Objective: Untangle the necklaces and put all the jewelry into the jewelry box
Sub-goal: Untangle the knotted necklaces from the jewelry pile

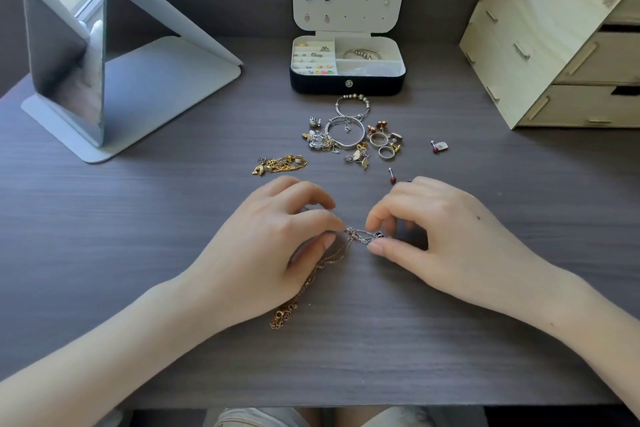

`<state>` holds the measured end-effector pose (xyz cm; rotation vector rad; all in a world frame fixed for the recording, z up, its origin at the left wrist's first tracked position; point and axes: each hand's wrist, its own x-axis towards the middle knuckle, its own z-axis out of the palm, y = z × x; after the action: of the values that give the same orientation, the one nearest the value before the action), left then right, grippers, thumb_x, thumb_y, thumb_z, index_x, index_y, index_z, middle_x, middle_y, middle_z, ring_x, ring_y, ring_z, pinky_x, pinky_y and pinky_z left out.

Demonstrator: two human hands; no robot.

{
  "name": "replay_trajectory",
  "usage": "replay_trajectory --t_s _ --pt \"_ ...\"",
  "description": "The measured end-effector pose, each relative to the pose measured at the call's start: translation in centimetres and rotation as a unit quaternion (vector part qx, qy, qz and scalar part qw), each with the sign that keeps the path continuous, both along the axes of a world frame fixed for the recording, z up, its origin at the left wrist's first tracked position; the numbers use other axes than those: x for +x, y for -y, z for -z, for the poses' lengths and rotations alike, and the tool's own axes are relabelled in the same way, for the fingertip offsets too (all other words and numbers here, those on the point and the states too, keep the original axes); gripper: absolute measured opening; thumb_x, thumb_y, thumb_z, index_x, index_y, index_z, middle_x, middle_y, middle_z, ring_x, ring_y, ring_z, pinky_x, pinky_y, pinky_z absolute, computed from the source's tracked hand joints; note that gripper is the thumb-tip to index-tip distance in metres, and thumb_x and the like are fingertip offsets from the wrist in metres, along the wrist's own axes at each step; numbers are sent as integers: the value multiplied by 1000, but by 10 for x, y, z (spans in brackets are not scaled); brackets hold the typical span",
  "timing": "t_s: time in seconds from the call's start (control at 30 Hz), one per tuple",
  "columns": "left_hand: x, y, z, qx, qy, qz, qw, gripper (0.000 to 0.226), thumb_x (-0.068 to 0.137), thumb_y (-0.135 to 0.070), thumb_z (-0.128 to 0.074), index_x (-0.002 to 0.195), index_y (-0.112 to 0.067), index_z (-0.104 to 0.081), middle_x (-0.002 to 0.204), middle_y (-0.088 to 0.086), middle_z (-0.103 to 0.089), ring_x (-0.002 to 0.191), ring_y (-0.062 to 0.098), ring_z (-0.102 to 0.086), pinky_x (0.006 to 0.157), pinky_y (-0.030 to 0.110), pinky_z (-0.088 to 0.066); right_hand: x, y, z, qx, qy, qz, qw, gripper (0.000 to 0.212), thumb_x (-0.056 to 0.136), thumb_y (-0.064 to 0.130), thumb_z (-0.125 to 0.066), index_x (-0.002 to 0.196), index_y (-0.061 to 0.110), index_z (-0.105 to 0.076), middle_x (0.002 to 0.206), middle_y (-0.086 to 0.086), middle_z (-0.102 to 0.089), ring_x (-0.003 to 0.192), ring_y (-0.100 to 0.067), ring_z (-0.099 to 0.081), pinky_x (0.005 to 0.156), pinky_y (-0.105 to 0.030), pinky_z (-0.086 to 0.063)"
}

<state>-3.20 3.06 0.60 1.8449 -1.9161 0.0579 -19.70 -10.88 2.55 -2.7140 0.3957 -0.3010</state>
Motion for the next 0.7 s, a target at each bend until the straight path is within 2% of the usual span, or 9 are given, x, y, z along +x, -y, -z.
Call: replay_trajectory --t_s 0.13,0.2,0.4,0.5,0.7 --pt "4 12 -2 -20 23 42 999 18 87 -16 -55 90 -22 -72 91 -1 -61 80 22 -51 71 32 -42 10 2 2 -40 -18 -13 999 26 77 48 -46 73 29 -63 70 14 -54 69 -8 -40 59 -27 -39" --pt "7 16 -1 -25 25 64 997 23 84 -9 -57 90 -25 -73 90 -1 -59 79 21 -48 70 31 -40 12 3 4 -36 -19 -10 999 27 78 48 -45 72 29 -63 68 17 -51 68 -7 -39 59 -26 -38" --pt "13 17 5 -42 42 85 995 37 80 -4 -48 94 -27 -74 92 4 -59 81 23 -47 69 40 -41 16 6 0 61 -41 16 997 7 79 36 -59 74 32 -59 65 18 -53 69 0 -47 64 -10 -34" --pt "12 16 4 -47 59 94 993 38 79 -3 -46 94 -25 -74 93 7 -60 81 27 -49 68 43 -43 20 10 -6 102 -58 22 993 10 80 29 -63 71 32 -60 62 17 -56 68 2 -50 62 -11 -36" --pt "12 16 4 -40 81 99 991 32 80 -6 -53 94 -25 -74 91 6 -60 82 26 -46 66 40 -38 28 13 -11 89 -105 13 990 11 77 36 -66 69 33 -59 57 16 -58 65 4 -51 61 -11 -36"
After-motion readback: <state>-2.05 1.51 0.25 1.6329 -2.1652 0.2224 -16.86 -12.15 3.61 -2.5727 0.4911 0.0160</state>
